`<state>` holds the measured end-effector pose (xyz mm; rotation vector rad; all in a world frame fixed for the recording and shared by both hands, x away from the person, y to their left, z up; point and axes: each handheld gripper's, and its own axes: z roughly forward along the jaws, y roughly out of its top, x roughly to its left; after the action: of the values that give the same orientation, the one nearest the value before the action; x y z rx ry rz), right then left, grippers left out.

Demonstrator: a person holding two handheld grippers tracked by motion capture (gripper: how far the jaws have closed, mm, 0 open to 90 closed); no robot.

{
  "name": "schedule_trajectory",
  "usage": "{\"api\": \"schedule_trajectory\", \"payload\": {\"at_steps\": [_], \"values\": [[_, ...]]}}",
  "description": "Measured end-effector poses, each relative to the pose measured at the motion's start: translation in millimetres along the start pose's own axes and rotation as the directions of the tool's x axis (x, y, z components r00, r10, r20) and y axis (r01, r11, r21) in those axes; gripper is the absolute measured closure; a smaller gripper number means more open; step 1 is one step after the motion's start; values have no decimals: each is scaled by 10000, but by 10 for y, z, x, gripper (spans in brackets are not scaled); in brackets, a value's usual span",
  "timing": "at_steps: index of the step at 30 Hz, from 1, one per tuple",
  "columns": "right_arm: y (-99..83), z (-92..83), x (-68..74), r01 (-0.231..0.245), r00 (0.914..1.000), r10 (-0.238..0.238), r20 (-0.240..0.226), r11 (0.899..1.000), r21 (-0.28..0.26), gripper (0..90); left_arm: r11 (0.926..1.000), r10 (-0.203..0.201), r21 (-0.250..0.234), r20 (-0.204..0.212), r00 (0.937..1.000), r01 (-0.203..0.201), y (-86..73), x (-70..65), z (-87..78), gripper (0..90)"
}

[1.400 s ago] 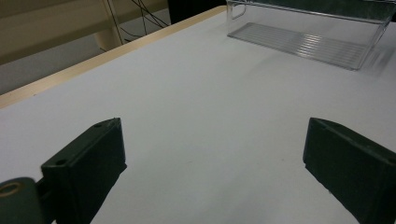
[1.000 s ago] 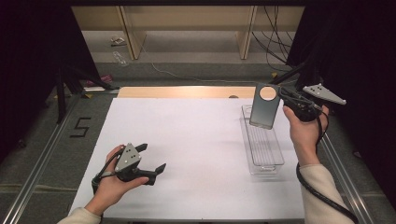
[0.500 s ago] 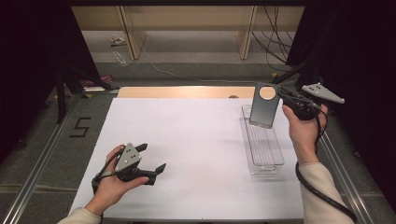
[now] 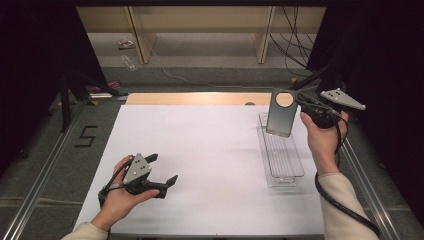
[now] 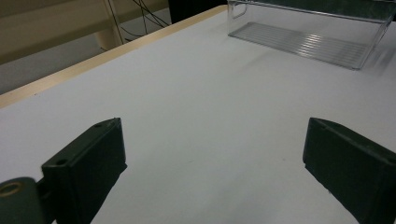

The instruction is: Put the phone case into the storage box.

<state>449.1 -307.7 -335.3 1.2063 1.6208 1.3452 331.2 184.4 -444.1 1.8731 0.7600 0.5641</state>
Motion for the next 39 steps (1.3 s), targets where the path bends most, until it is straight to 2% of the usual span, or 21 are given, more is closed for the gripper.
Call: {"api": "schedule_trajectory", "payload": {"at_steps": [17, 39], "values": [[-11, 63, -11, 53, 10000, -53, 22, 9999, -100, 833, 10000, -11, 1, -3, 10000, 11, -1, 0, 4, 55], [-30, 159, 0, 221, 9996, -222, 177, 9997, 54, 832, 10000, -6, 6, -23, 10000, 6, -5, 1, 11, 55]]}}
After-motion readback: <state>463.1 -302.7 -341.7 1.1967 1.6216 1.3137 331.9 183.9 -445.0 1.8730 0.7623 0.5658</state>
